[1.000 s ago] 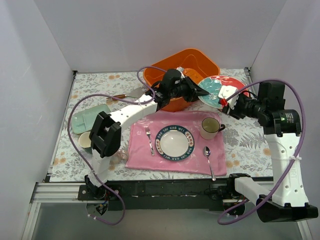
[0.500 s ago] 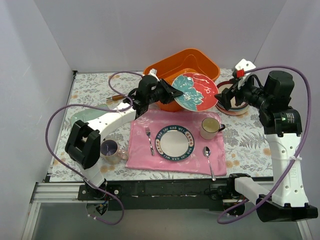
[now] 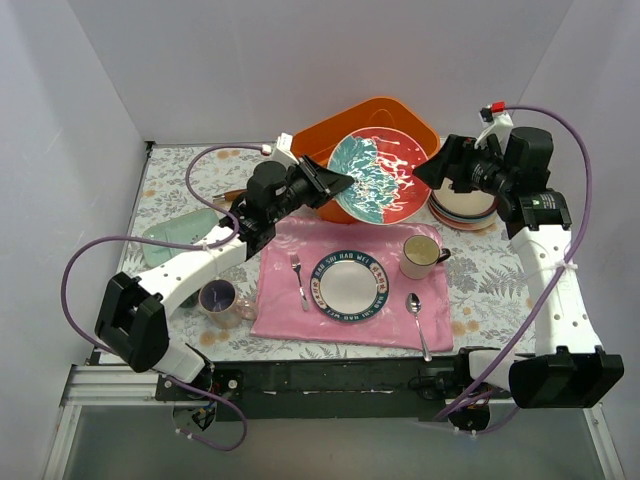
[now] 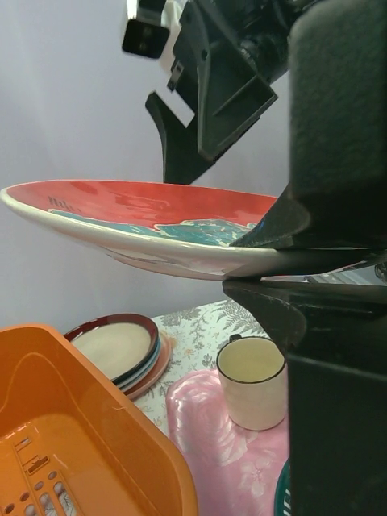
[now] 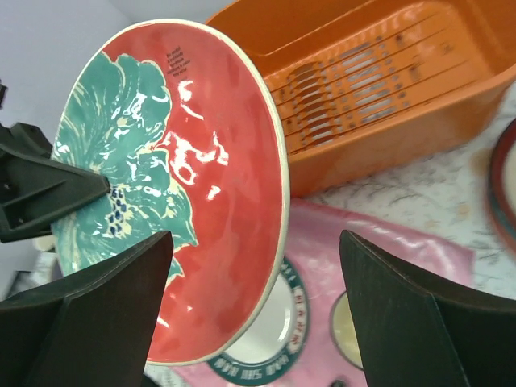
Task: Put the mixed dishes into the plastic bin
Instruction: Pick up the plate at the center of the board.
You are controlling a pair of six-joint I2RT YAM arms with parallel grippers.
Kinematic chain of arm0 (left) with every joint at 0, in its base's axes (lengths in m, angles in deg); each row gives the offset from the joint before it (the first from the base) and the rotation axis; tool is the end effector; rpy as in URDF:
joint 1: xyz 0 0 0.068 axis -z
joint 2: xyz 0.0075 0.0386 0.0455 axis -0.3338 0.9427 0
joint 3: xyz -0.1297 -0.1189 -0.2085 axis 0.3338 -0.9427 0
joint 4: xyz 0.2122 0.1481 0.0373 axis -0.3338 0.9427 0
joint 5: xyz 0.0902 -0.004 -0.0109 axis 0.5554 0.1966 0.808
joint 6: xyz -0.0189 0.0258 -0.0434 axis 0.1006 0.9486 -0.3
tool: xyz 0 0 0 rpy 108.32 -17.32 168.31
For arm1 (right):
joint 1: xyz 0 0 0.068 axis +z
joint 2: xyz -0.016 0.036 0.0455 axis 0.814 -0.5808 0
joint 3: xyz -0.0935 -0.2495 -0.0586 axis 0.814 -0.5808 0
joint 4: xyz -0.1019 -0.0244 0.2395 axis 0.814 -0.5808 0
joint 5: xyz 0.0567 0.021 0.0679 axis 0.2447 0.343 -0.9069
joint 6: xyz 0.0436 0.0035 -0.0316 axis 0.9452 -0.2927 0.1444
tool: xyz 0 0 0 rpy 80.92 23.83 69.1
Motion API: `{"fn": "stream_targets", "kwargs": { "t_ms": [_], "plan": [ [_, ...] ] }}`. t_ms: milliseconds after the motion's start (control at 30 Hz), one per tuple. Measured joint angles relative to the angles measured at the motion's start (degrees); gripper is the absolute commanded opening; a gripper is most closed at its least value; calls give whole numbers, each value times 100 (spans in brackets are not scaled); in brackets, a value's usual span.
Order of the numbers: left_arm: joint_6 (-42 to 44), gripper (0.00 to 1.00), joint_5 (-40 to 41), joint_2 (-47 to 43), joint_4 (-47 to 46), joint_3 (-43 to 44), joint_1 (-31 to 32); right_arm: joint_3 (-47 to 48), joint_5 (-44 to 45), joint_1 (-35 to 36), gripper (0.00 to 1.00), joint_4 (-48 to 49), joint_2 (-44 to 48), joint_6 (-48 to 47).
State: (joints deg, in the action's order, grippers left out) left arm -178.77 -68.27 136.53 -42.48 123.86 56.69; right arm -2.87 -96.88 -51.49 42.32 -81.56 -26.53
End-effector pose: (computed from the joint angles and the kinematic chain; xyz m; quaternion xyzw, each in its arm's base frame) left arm 0.2788 -0.2185 0.3460 -0.3583 0.6525 -0.6447 0.1740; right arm 0.2548 0.0295 0.4302 -0.0501 0.7932 0.2791 0.5389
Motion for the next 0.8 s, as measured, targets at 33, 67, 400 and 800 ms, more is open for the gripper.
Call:
{"fn": "stream_targets", "kwargs": {
  "t_ms": [33,67,400,800],
  "plan": [
    [4,0,11,-31,-35,-35,0,-76,-90,-4,89,57,-24,203],
    [11,0,28,-55,-44,-61,0,-157,-190,-9,87,105,-37,402],
    [44,0,144,-212,-125,-413,0,-957,-1237,-11,64,811,-114,2035],
    [-63,0,74,-254,-455,-503,0,-1453,-1683,-35,48,1486,-116,2994]
  ]
}}
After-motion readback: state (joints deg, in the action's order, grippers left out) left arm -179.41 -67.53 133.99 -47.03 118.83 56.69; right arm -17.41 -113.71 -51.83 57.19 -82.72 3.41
